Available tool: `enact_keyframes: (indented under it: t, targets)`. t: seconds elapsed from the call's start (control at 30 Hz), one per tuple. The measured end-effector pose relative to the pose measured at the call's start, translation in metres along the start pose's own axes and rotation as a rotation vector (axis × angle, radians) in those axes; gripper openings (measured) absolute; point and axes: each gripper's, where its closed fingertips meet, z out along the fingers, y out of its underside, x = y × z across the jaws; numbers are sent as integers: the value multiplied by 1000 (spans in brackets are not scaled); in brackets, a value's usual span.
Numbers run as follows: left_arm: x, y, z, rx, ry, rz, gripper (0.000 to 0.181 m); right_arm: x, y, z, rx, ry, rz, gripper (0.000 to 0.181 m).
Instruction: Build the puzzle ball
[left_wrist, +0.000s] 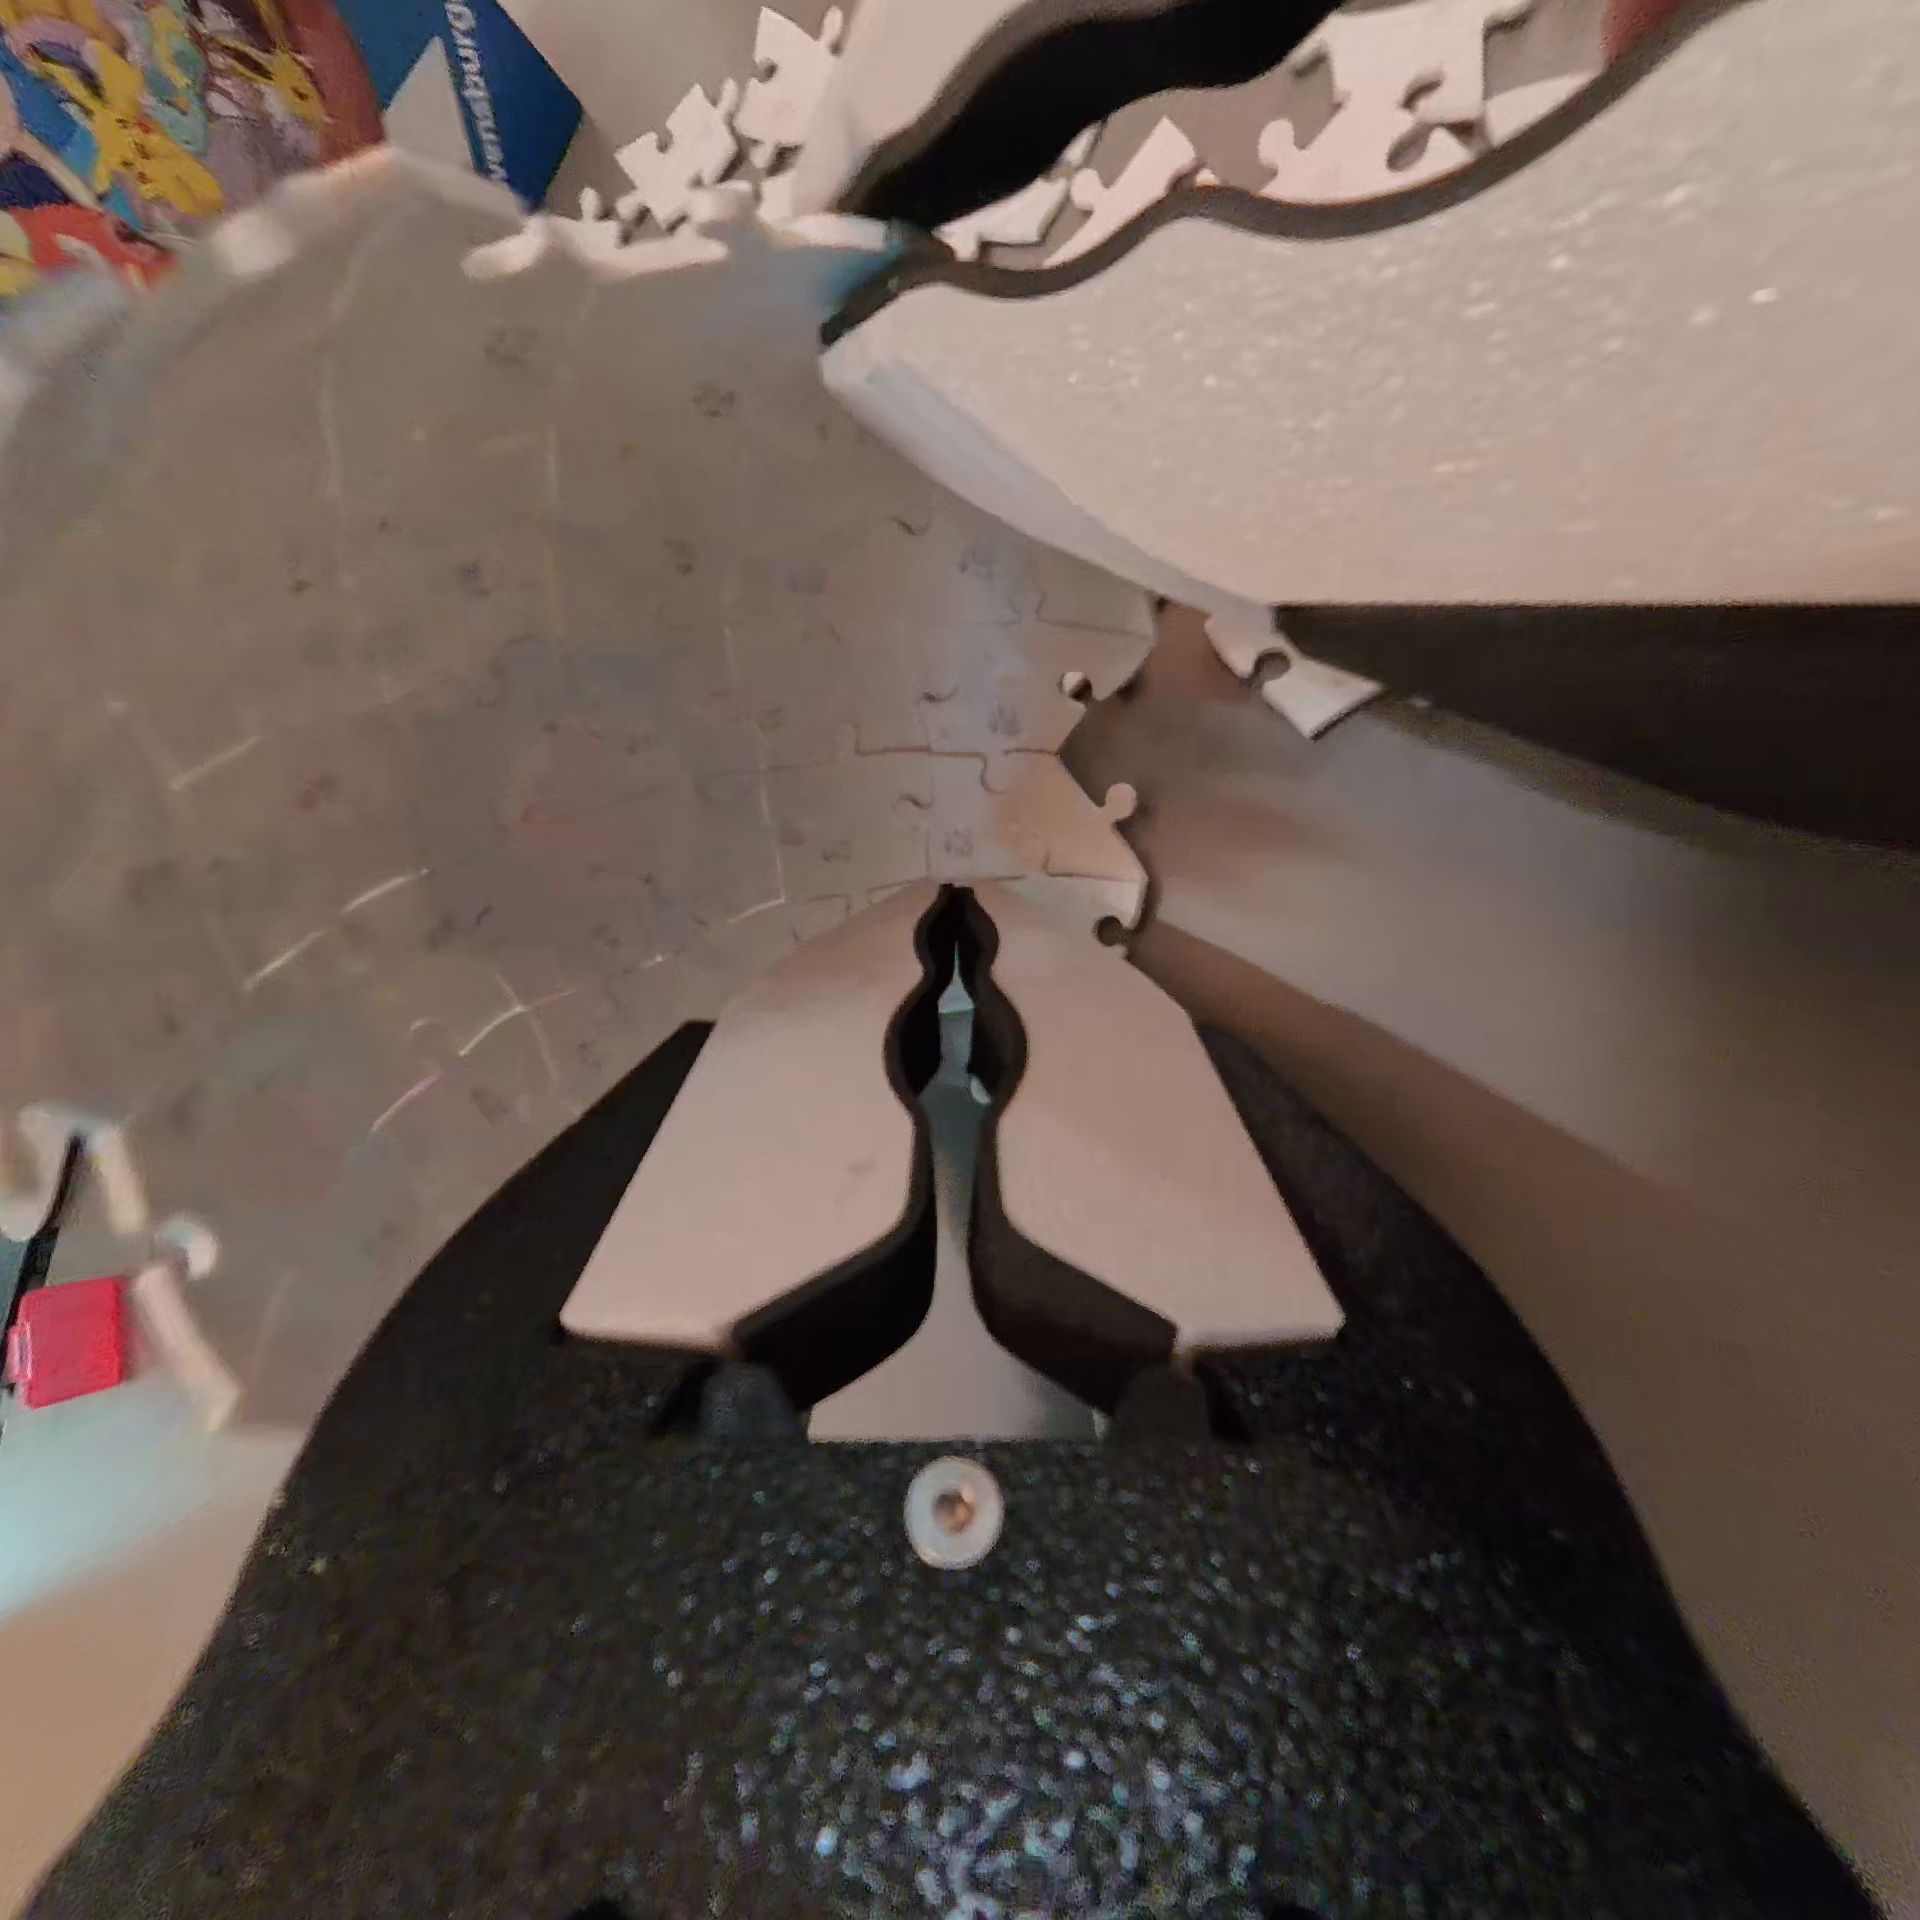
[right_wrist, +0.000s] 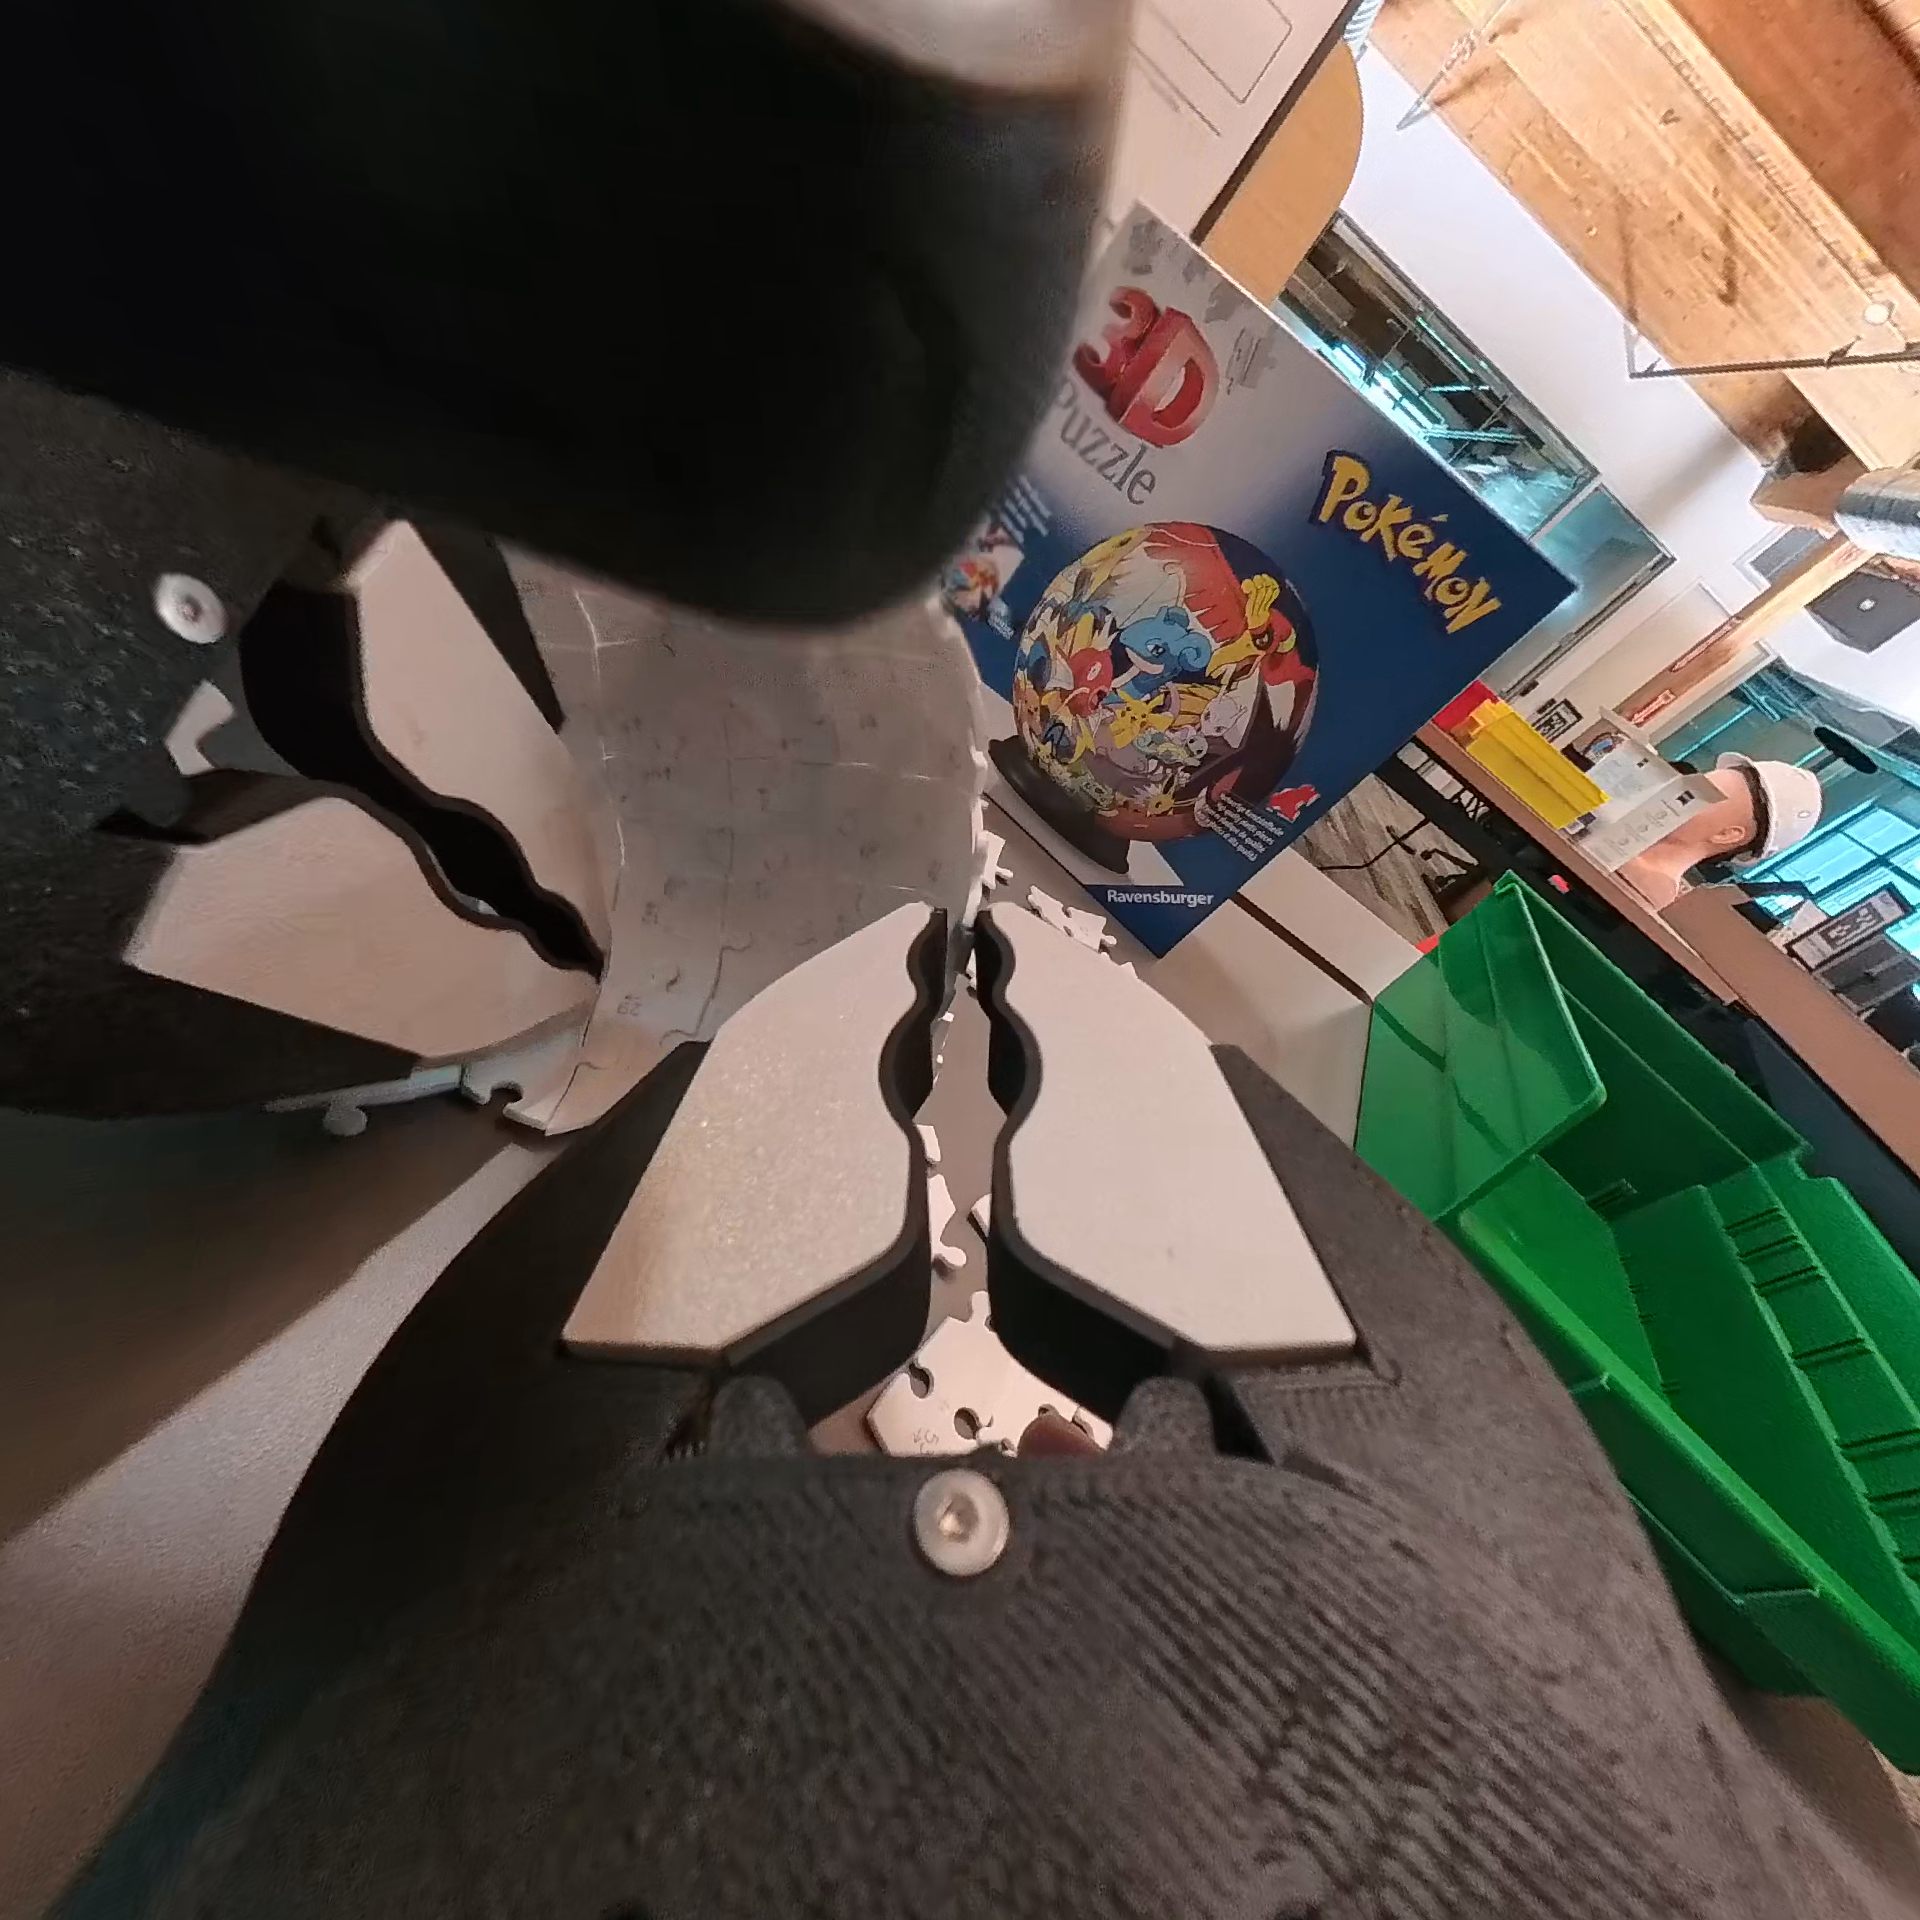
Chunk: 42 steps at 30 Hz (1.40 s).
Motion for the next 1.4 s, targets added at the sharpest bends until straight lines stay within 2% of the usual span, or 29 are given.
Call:
enact_keyframes:
  t: [0.1, 0.2, 0.3, 0.53, 0.73, 0.87, 1.07, 1.17, 1.33, 1.4]
  targets:
    - [-7, -1, -15, 37, -42, -26, 0, 0, 0, 0, 1, 1, -1, 5]
    - [-10, 8, -23, 4, -72, -3, 0, 0, 0, 0, -1, 1, -1, 5]
    - [-7, 15, -22, -26, -69, 27, 0, 0, 0, 0, -1, 1, -2, 5]
    - [0, 10, -12, -16, -21, 44, 0, 0, 0, -1, 1, 1, -2, 5]
    - [0, 20, -25, -18, -32, 57, 0, 0, 0, -1, 2, 1, -1, 5]
    - [10, 29, -36, 24, -17, -2, 0, 0, 0, -1, 3, 0, 0, 5]
    - [1, 20, -29, 54, -79, 81, 0, 0, 0, -1, 2, 0, -1, 5]
    - [0, 14, -27, 53, -37, 71, 0, 0, 0, -1, 3, 0, -1, 5]
    - [16, 8, -36, 24, 308, -166, 0, 0, 0, -1, 4, -1, 0, 5]
    - [13, 9, -42, 46, 319, -142, 0, 0, 0, -1, 3, -1, -1, 5]
